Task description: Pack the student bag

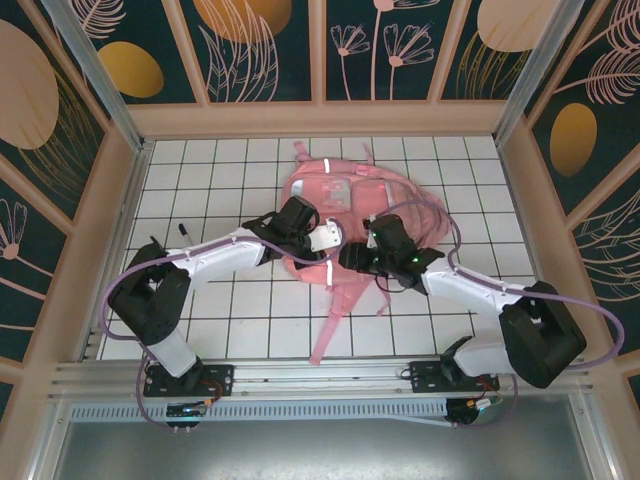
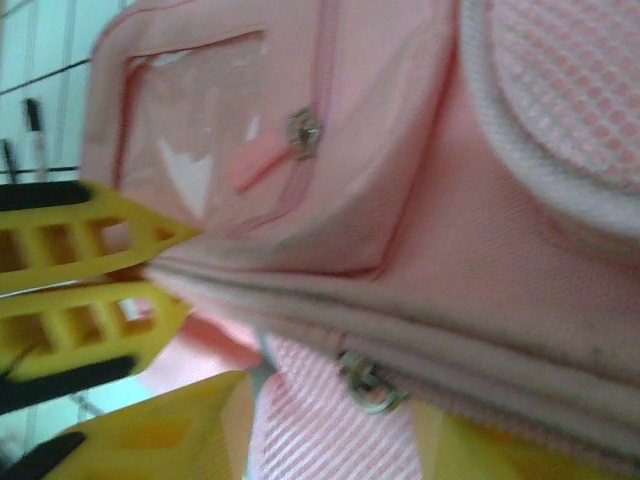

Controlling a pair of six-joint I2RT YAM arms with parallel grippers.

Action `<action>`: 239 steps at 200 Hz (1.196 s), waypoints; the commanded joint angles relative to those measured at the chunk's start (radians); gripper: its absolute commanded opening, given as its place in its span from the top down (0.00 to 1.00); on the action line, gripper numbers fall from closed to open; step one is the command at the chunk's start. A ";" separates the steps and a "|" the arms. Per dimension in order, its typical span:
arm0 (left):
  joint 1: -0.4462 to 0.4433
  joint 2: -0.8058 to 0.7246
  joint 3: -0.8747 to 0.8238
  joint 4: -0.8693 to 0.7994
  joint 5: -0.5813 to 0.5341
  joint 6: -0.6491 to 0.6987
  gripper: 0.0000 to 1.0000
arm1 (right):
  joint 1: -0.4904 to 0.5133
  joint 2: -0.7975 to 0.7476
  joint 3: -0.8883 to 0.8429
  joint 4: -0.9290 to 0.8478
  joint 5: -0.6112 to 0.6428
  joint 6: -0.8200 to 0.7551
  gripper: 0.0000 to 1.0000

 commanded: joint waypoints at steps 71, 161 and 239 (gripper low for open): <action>0.015 -0.056 0.004 0.052 0.102 -0.019 1.00 | 0.068 0.084 0.134 -0.134 0.410 0.102 1.00; 0.162 -0.096 -0.089 0.123 0.063 0.219 1.00 | -0.445 -0.198 -0.076 -0.249 -0.224 -0.258 1.00; 0.288 0.066 0.081 0.382 -0.147 -0.215 0.45 | -0.375 -0.130 -0.062 -0.088 -0.505 -0.268 1.00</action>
